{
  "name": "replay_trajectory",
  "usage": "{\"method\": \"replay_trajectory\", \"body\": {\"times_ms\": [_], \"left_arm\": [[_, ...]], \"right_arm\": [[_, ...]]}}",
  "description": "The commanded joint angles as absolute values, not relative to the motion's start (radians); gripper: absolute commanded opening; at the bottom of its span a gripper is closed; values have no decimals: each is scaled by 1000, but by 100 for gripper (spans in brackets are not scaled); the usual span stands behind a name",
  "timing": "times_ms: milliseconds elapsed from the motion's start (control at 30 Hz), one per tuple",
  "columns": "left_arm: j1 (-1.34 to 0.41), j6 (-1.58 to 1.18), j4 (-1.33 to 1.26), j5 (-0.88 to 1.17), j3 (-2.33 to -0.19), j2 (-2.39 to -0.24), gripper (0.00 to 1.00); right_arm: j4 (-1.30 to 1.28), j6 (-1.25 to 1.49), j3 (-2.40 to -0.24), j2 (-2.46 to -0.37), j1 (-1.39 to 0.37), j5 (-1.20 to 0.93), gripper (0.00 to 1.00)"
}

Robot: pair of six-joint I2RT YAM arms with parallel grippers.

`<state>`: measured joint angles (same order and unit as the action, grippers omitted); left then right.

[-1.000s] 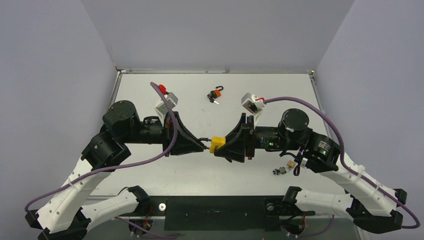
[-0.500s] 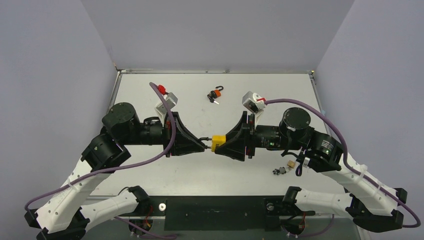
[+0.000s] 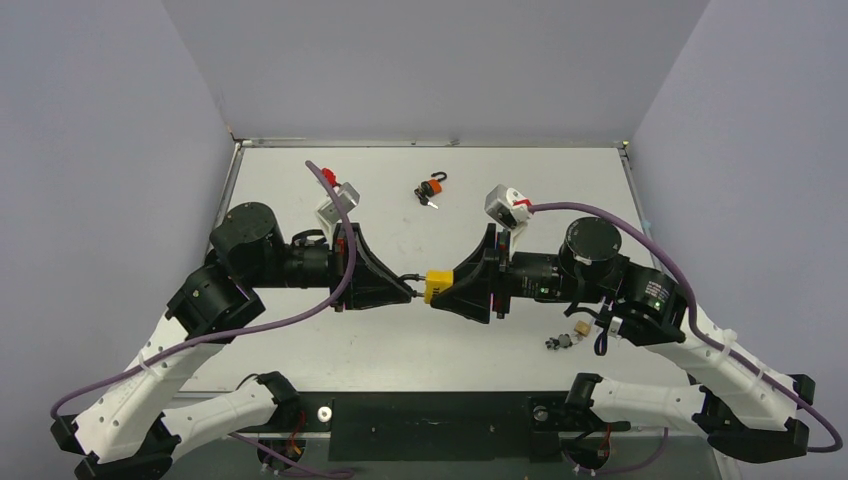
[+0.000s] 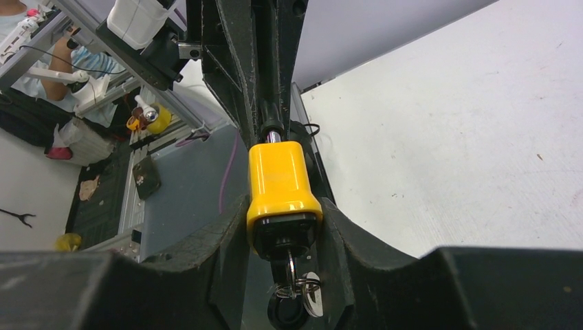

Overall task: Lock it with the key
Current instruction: Lock the lock.

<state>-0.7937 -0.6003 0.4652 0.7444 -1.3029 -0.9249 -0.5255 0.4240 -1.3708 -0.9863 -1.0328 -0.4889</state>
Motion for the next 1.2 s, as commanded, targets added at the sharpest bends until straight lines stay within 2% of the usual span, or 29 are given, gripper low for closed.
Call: {"method": "replay_trajectory", "body": {"times_ms": [0, 467, 933, 1167], "left_arm": [[-837, -687, 324, 813, -1303, -966, 0], [-930, -699, 296, 758, -1268, -1012, 0], [-939, -658, 351, 713, -1346, -1037, 0], [-883, -644, 407, 572, -1384, -1000, 0]], "right_arm": [[-362, 397, -1376, -1061, -1089, -380, 0], [-320, 390, -1404, -1104, -1100, -357, 0], [-330, 390, -1393, -1148, -1120, -381, 0], [-343, 411, -1320, -1093, -1127, -344, 0]]}}
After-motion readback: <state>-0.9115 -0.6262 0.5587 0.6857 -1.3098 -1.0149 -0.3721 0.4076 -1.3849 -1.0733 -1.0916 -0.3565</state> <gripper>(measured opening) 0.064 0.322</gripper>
